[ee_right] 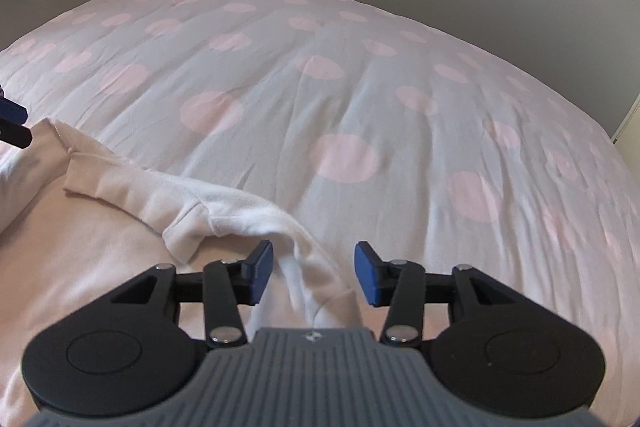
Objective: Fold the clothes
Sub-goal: 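Lay the white shirt flat on the bed and open both grippers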
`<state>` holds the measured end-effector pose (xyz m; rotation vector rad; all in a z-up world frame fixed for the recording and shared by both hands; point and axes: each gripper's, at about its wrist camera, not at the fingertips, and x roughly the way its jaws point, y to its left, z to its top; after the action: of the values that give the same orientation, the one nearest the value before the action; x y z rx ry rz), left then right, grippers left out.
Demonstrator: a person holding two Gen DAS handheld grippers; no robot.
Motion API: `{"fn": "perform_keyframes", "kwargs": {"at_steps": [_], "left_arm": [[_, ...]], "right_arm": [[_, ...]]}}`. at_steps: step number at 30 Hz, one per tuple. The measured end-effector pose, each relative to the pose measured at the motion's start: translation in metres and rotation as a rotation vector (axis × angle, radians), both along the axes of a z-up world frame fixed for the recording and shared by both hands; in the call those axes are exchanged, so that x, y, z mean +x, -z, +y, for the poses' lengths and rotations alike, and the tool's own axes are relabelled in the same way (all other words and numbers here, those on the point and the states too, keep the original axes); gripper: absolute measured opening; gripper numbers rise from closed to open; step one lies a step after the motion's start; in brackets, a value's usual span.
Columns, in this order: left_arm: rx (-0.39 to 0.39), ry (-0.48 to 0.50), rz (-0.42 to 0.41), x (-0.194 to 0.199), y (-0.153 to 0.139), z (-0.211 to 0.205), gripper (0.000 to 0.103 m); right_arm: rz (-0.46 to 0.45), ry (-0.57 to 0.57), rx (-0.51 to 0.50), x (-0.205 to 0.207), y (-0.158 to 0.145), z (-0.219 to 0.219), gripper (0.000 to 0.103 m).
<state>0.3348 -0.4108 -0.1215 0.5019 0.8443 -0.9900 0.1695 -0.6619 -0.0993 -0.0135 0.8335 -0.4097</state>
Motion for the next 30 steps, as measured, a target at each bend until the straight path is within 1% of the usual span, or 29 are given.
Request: {"fn": "perform_keyframes", "kwargs": {"at_steps": [3,5,10,14,16,18,19,23,25,27,29,30], "left_arm": [[-0.016,-0.024,0.015,-0.023,-0.008,0.023,0.050],[-0.035,-0.044,0.040,-0.044,-0.014,0.044,0.050],[-0.069,-0.087,0.075,-0.102,-0.025,0.096,0.051],[-0.097,-0.142,0.099,-0.138,-0.028,0.132,0.052],[-0.090,-0.152,0.073,-0.153,-0.027,0.144,0.052],[-0.054,-0.157,0.022,-0.171,-0.025,0.153,0.052],[-0.036,-0.152,0.003,-0.178,-0.025,0.155,0.052],[-0.030,-0.135,-0.046,-0.203,-0.016,0.169,0.052],[-0.047,-0.120,-0.060,-0.211,-0.012,0.175,0.052],[-0.066,-0.108,-0.090,-0.218,-0.011,0.180,0.052],[-0.087,-0.102,-0.104,-0.220,-0.011,0.183,0.052],[-0.098,-0.101,-0.107,-0.221,-0.011,0.184,0.052]], "right_arm": [[-0.008,0.015,0.020,-0.034,-0.010,0.010,0.059],[-0.003,0.024,0.039,-0.062,-0.014,0.020,0.059],[0.036,0.063,0.109,-0.138,-0.014,0.048,0.059],[0.057,0.111,0.168,-0.193,-0.013,0.065,0.059],[0.067,0.137,0.195,-0.218,-0.014,0.071,0.059],[0.074,0.164,0.217,-0.239,-0.016,0.075,0.059],[0.076,0.194,0.239,-0.247,-0.014,0.073,0.059],[0.086,0.318,0.333,-0.280,-0.008,0.067,0.058],[0.091,0.381,0.380,-0.296,-0.005,0.064,0.057],[0.084,0.425,0.428,-0.303,0.000,0.058,0.047],[0.087,0.456,0.482,-0.306,0.005,0.053,0.047],[0.094,0.464,0.513,-0.306,0.007,0.049,0.050]]}}
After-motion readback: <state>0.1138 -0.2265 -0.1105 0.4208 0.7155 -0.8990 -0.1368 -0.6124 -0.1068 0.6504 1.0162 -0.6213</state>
